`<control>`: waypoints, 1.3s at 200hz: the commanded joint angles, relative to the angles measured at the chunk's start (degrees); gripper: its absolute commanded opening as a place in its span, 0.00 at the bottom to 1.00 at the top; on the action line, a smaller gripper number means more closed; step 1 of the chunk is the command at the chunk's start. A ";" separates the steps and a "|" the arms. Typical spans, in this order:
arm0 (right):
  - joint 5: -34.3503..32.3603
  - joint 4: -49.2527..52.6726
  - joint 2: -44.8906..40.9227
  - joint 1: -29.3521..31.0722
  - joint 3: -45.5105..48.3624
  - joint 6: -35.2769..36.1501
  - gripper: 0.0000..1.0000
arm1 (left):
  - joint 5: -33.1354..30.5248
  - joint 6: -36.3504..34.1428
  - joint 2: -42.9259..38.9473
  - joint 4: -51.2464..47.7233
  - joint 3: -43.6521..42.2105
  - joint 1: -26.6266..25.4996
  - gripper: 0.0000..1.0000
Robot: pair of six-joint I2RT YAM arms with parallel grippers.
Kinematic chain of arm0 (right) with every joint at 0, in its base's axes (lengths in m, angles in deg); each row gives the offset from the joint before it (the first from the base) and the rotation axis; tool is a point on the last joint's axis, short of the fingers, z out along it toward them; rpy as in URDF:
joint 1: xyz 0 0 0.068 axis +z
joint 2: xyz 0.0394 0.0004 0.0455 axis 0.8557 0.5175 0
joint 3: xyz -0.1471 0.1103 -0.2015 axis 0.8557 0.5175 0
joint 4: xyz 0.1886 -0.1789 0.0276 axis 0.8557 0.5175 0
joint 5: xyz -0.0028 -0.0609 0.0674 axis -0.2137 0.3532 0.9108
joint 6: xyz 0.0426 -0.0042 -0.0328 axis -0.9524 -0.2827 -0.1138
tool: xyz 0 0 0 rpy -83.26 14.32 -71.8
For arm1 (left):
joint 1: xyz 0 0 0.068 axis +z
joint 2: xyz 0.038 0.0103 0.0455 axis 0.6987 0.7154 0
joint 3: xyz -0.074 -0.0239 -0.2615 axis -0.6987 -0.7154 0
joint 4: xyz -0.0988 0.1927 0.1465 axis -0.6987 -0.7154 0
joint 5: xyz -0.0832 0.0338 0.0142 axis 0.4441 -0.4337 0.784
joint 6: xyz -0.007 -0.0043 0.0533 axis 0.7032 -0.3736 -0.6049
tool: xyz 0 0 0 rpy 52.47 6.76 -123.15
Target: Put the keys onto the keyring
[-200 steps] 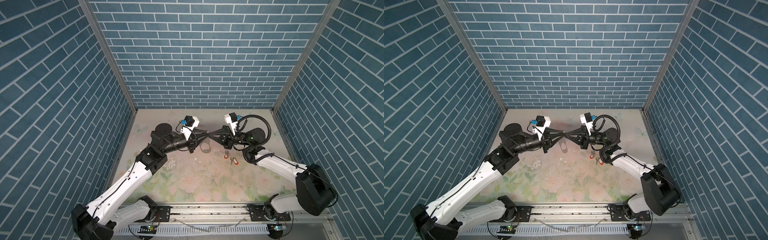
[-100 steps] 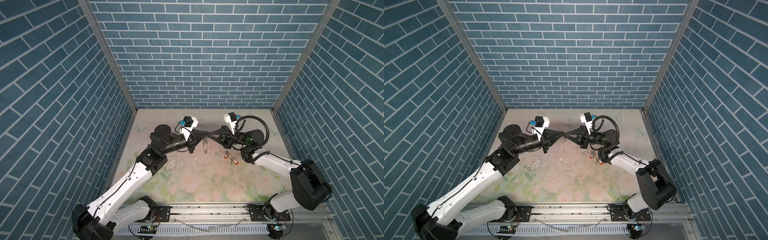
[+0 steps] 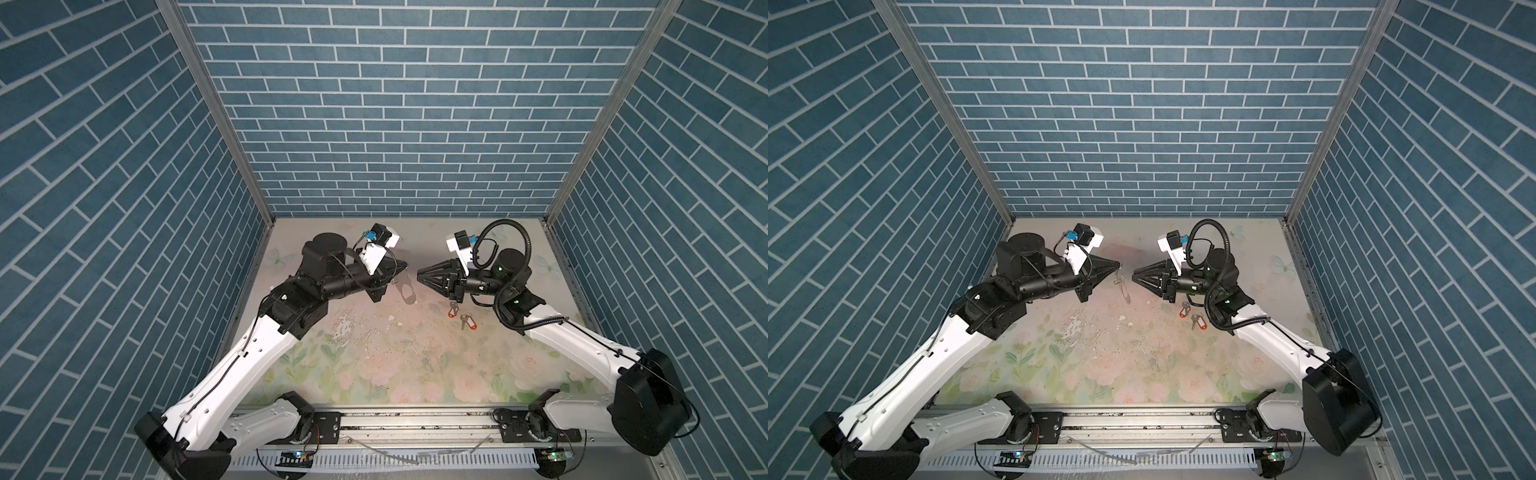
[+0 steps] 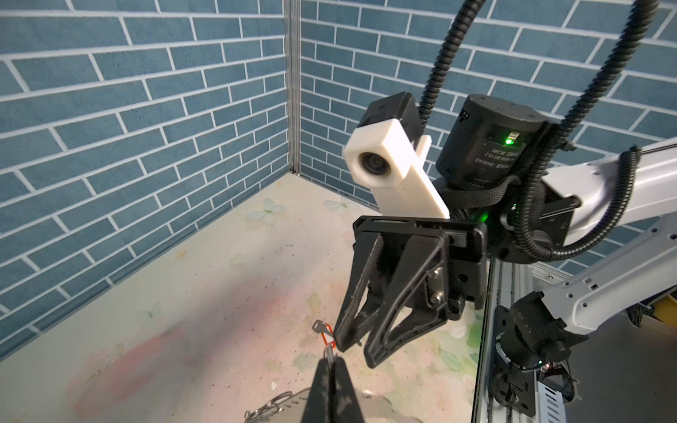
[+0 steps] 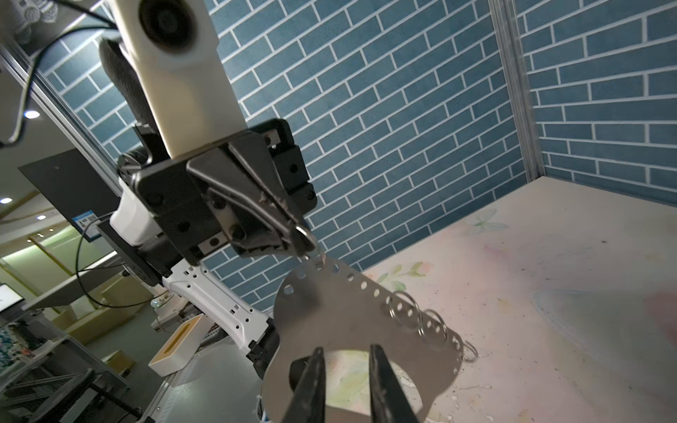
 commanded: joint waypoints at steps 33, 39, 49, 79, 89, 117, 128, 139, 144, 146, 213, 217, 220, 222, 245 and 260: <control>0.38 17.76 -2.52 0.09 -5.23 15.25 0.27 | 6.66 -6.56 7.70 -19.30 10.27 -0.02 0.00; 0.37 17.93 -2.54 0.08 -5.37 15.47 0.27 | 7.27 -6.88 8.09 -19.87 10.75 -0.11 0.00; 0.34 18.16 -2.52 -0.04 -5.50 15.73 0.27 | 8.06 -7.21 8.35 -20.28 11.18 -0.12 0.00; 0.91 17.90 -2.15 0.03 -5.82 15.86 0.27 | 9.48 -7.43 8.57 -20.11 11.13 -0.11 0.00; 1.12 17.74 -2.17 0.09 -5.95 15.85 0.27 | 9.70 -7.34 8.71 -20.01 10.92 -0.12 0.00; 1.88 17.28 -2.04 0.09 -6.19 15.74 0.26 | 10.70 -7.03 9.13 -19.04 10.32 -0.33 0.00; 2.18 17.13 -1.91 0.13 -6.36 15.65 0.26 | 10.87 -6.75 9.44 -18.60 10.14 -0.42 0.00; 2.29 16.96 -1.82 0.18 -6.51 15.48 0.26 | 11.33 -6.61 9.72 -18.27 10.02 -0.46 0.00; 2.43 16.77 -1.71 0.24 -6.49 15.47 0.26 | 11.45 -6.61 9.83 -18.00 10.01 -0.53 0.00; 2.45 16.76 -1.69 0.26 -6.44 15.47 0.26 | 11.48 -6.54 9.84 -17.90 9.94 -0.61 0.00; 2.89 16.10 -1.31 0.79 -6.90 15.30 0.23 | 12.60 -5.76 11.64 -15.52 9.58 -1.51 0.00; 2.89 16.06 -1.31 0.79 -6.93 15.30 0.23 | 12.62 -5.74 11.65 -15.42 9.61 -1.52 0.00; 2.93 16.06 -1.30 0.80 -6.92 15.30 0.23 | 12.64 -5.76 11.63 -15.33 9.65 -1.59 0.00; 2.84 16.06 -1.30 0.79 -6.90 15.23 0.22 | 12.70 -5.76 11.65 -15.37 9.65 -1.62 0.00; 2.72 16.25 -1.21 0.88 -6.98 15.30 0.11 | 12.91 -5.76 11.91 -15.41 9.68 -1.69 0.00; 2.72 16.15 -1.21 0.88 -7.11 15.28 0.07 | 13.00 -5.82 12.07 -15.50 9.69 -1.75 0.00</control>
